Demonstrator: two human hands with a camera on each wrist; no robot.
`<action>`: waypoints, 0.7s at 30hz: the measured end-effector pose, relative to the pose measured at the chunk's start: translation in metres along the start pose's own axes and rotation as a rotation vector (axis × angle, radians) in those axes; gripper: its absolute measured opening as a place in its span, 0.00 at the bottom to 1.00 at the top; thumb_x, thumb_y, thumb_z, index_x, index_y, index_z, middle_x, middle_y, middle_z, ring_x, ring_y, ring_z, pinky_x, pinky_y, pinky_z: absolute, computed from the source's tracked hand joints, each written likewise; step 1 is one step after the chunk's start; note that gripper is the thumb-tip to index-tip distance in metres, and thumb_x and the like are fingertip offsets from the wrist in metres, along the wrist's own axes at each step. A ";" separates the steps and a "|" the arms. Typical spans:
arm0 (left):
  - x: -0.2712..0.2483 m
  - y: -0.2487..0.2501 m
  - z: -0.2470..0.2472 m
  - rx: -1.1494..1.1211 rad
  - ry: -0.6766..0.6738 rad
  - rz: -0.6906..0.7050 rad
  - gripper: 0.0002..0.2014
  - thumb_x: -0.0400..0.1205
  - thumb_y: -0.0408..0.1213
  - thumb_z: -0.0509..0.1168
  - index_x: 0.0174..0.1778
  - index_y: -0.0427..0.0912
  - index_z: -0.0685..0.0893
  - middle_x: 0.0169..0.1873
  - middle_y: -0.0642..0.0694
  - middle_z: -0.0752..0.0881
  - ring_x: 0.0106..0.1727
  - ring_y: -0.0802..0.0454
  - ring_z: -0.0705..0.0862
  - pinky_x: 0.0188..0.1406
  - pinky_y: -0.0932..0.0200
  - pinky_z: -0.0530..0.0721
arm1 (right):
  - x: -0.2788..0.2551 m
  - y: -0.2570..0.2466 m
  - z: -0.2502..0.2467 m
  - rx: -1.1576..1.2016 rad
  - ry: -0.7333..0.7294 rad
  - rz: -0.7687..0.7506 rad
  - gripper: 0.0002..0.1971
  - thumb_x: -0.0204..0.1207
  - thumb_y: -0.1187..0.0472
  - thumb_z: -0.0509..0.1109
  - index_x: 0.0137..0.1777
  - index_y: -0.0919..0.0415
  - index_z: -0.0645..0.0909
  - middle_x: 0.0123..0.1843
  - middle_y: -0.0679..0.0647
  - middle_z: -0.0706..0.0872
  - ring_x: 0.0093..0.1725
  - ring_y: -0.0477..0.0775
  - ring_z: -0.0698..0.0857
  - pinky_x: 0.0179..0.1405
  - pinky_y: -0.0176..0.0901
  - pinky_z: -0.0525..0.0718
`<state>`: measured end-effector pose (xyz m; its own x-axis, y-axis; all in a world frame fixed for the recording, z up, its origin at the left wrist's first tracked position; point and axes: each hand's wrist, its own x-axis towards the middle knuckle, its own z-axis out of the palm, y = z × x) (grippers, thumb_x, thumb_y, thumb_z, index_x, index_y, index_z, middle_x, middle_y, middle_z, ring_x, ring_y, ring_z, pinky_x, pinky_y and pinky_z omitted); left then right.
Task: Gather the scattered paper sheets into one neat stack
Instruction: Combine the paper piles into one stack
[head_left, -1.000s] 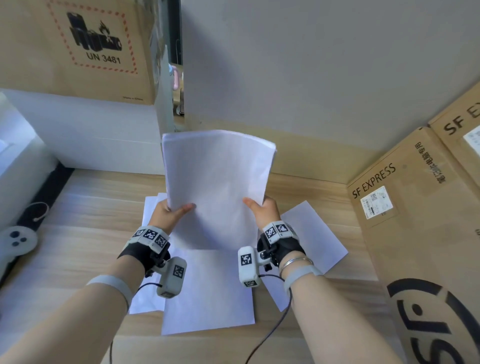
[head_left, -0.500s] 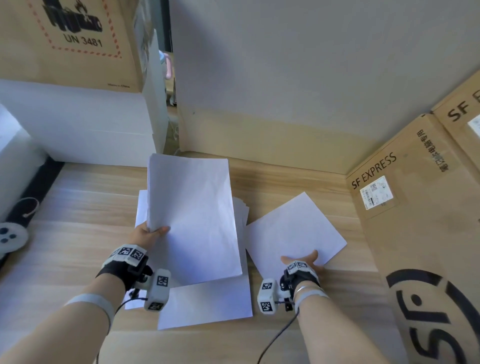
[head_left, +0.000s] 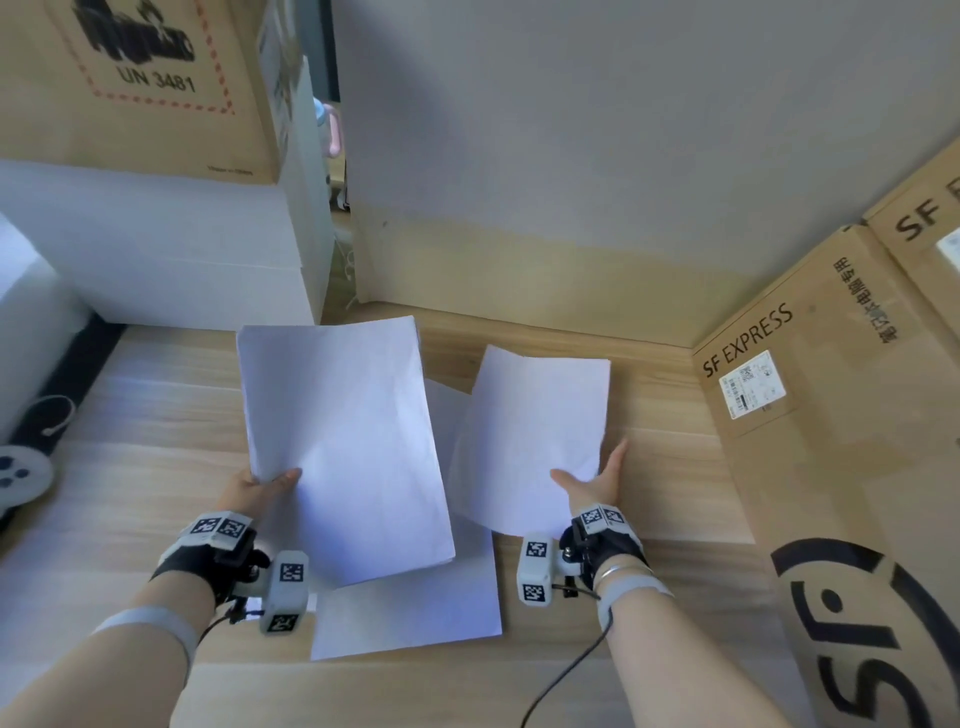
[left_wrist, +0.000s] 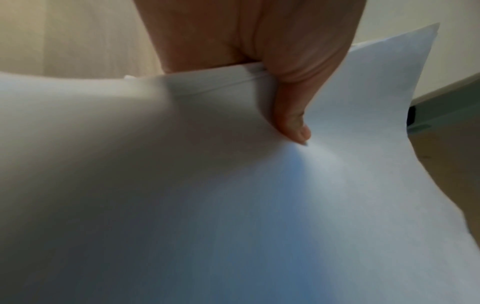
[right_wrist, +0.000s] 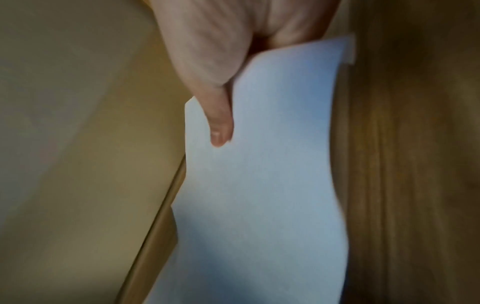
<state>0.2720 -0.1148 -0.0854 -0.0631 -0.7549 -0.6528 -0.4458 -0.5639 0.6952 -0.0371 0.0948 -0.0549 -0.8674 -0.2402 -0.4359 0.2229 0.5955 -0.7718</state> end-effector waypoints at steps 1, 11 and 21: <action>0.000 -0.002 -0.003 -0.018 0.016 -0.009 0.20 0.76 0.33 0.70 0.60 0.24 0.81 0.48 0.30 0.83 0.49 0.40 0.81 0.52 0.46 0.77 | -0.001 -0.004 0.008 -0.001 -0.040 0.003 0.49 0.68 0.76 0.74 0.83 0.56 0.50 0.79 0.59 0.68 0.75 0.59 0.73 0.73 0.51 0.71; -0.009 -0.005 0.000 -0.090 0.037 -0.012 0.19 0.78 0.30 0.68 0.59 0.19 0.79 0.35 0.38 0.81 0.39 0.43 0.79 0.45 0.51 0.73 | -0.035 0.002 0.069 -0.316 -0.274 0.150 0.21 0.75 0.65 0.66 0.68 0.68 0.73 0.66 0.63 0.83 0.58 0.60 0.83 0.62 0.47 0.78; -0.012 -0.012 0.051 -0.099 -0.147 -0.059 0.24 0.70 0.33 0.75 0.59 0.23 0.81 0.53 0.25 0.85 0.55 0.31 0.84 0.62 0.34 0.80 | -0.024 0.011 0.044 -0.300 -0.337 0.127 0.15 0.71 0.64 0.71 0.59 0.63 0.83 0.52 0.60 0.90 0.46 0.57 0.85 0.50 0.44 0.83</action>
<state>0.2323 -0.0816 -0.1015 -0.1723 -0.6667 -0.7251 -0.3632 -0.6413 0.6759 0.0058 0.0732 -0.0728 -0.6374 -0.3570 -0.6828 0.1364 0.8199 -0.5560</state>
